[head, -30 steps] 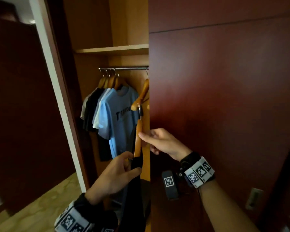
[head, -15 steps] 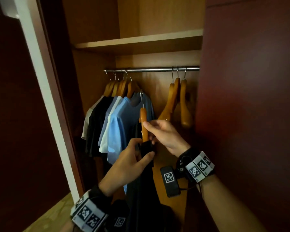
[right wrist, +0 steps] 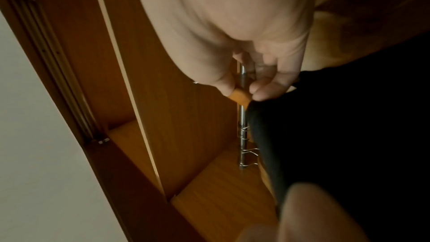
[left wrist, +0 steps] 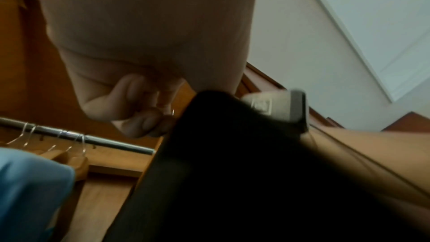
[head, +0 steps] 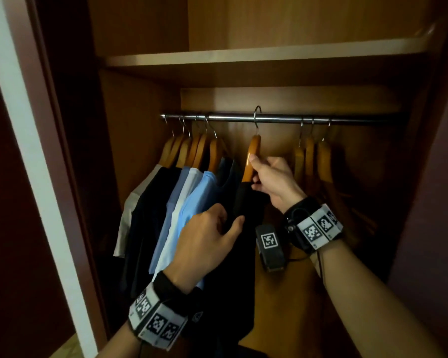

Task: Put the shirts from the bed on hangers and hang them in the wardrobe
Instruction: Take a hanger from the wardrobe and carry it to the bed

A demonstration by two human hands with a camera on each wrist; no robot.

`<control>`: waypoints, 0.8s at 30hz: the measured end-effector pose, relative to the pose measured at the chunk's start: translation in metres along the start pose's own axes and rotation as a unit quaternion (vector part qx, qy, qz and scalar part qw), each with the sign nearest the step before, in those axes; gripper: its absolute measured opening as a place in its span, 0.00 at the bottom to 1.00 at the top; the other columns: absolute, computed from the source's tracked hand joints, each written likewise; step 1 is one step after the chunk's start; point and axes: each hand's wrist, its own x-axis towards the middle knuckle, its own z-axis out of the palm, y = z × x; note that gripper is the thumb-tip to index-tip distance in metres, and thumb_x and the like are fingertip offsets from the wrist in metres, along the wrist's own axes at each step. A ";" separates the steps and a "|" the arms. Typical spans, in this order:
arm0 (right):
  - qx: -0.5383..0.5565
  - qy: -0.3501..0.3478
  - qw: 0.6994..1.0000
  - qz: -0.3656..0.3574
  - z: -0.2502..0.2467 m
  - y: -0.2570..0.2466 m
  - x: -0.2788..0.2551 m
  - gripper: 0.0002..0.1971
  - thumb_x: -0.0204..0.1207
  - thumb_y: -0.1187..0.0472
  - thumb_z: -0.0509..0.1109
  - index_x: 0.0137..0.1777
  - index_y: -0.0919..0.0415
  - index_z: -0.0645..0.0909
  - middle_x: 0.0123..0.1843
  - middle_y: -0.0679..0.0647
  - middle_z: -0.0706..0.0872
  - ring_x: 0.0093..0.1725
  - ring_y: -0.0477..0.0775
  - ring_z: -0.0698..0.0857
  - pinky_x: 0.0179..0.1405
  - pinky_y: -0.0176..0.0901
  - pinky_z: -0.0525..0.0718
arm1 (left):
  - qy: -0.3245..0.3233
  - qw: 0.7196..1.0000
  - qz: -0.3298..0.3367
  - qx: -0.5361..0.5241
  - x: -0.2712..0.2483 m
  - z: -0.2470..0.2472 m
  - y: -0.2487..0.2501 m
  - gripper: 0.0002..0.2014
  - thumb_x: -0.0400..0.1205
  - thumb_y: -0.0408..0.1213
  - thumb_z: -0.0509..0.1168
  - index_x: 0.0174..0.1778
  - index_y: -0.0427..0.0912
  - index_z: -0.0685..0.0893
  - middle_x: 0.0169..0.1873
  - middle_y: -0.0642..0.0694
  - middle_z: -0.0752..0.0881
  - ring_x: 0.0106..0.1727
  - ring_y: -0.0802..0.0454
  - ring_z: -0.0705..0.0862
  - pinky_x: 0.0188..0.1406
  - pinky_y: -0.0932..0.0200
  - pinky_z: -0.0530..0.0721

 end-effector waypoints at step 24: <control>-0.105 0.080 0.991 -0.012 0.075 0.020 0.129 0.27 0.89 0.41 0.67 0.78 0.60 0.79 0.53 0.55 0.87 0.42 0.48 0.86 0.35 0.41 0.82 | -0.035 0.996 0.071 0.030 0.120 0.009 -0.078 0.16 0.87 0.55 0.66 0.63 0.50 0.74 0.41 0.56 0.79 0.44 0.48 0.87 0.35 0.49 0.81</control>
